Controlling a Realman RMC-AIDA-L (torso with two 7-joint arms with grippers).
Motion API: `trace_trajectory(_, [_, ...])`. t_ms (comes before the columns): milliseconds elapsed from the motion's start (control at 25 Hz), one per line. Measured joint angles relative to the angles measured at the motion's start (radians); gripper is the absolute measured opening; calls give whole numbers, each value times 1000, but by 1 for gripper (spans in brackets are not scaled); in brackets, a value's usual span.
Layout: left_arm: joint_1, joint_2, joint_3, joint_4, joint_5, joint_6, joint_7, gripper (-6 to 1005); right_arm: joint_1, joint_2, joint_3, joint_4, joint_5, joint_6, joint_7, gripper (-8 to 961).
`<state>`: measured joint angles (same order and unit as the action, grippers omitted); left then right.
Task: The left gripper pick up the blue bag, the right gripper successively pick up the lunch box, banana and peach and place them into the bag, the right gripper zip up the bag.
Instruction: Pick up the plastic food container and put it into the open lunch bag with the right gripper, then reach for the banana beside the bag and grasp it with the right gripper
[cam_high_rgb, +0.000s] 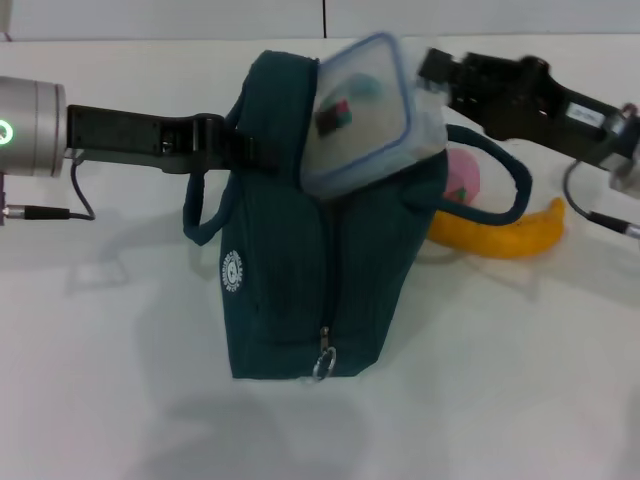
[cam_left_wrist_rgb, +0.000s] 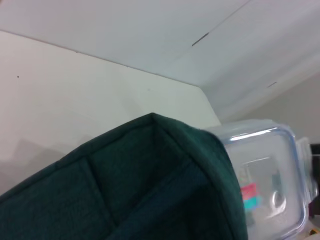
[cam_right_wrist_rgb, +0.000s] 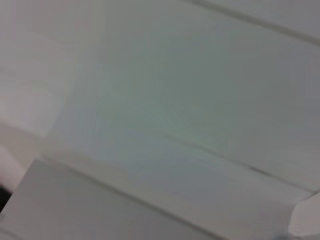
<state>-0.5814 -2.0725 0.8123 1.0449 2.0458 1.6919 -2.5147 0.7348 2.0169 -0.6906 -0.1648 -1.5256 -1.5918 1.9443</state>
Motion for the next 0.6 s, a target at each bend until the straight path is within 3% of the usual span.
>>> trace_trajectory(120, [-10,3,-3,-16,0,0,7,29,41,3,-20,1,2,6,4,130])
trace_trajectory(360, [1,6,-8,-18,0,-5,8,30,22,-8,-11,-45,11,-11,6,338])
trace_trajectory(440, [10,8,-11,-18,1,-11,9,30,-7,-13,-11,-110,12,-30,13,452])
trace_trajectory(520, [14,9,-11,-22,4,-18,14,30,-64,-34,-19,-216,7,-53,20,566])
trace_trajectory(600, [16,9,-11,-26,6,-25,19,30,-96,-62,-23,-262,-12,-61,18,590])
